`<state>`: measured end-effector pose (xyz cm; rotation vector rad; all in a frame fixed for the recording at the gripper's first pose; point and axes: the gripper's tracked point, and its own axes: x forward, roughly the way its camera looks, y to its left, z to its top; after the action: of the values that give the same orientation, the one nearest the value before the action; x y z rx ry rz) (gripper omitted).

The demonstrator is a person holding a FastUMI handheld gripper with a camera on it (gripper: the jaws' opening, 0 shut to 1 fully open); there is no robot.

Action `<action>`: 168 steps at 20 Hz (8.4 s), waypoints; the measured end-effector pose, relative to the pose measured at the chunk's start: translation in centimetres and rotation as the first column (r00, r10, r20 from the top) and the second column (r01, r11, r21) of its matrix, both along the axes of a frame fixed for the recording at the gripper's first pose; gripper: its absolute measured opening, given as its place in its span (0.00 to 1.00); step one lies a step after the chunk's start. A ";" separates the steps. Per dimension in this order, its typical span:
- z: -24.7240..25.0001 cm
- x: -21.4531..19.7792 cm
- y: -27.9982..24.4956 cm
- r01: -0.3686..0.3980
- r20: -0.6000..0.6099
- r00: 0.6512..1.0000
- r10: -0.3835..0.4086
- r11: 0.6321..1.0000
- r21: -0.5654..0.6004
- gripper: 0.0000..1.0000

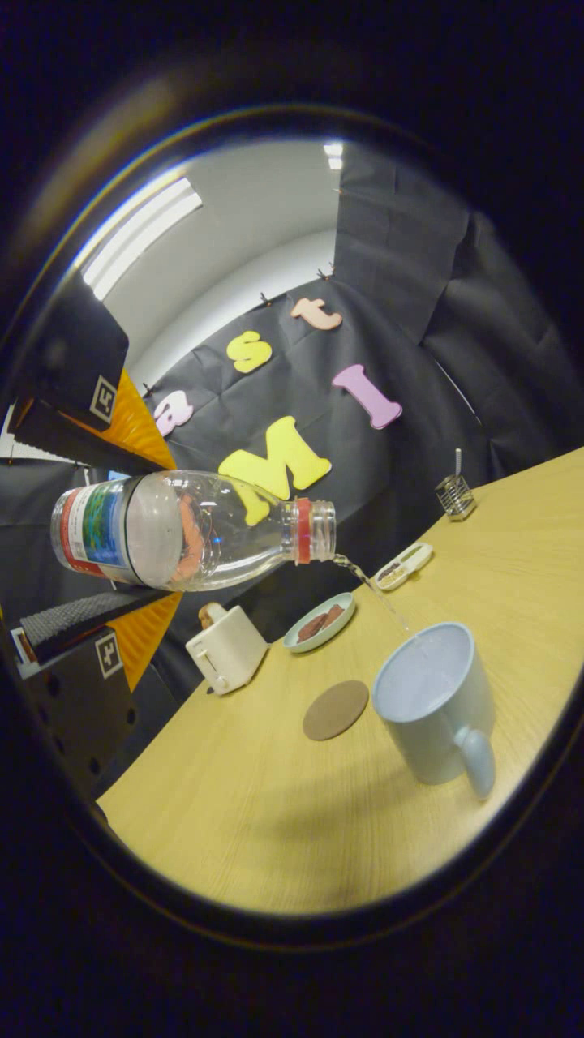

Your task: Take the bottle from table, then pour the juice into the cup, finally place the bottle on the coaster

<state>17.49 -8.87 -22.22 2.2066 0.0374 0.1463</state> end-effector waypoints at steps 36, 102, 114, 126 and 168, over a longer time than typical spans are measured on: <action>-2.1 -0.8 0.4 0.003 -0.003 1.000 -0.004 0.986 -0.169 0.78; -9.8 12.6 3.3 -0.061 -0.027 0.997 -0.066 -0.594 -0.802 0.94; 1.6 4.7 2.9 -0.014 0.006 1.000 -0.030 -0.615 -0.789 1.00; 6.4 -7.3 0.0 -0.111 0.011 0.987 -0.161 -0.729 -0.675 1.00; 15.7 -20.4 -1.3 0.070 0.115 0.992 -0.047 -0.554 -0.830 1.00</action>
<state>-2.88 -10.17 -6.56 0.0551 0.0023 -0.0145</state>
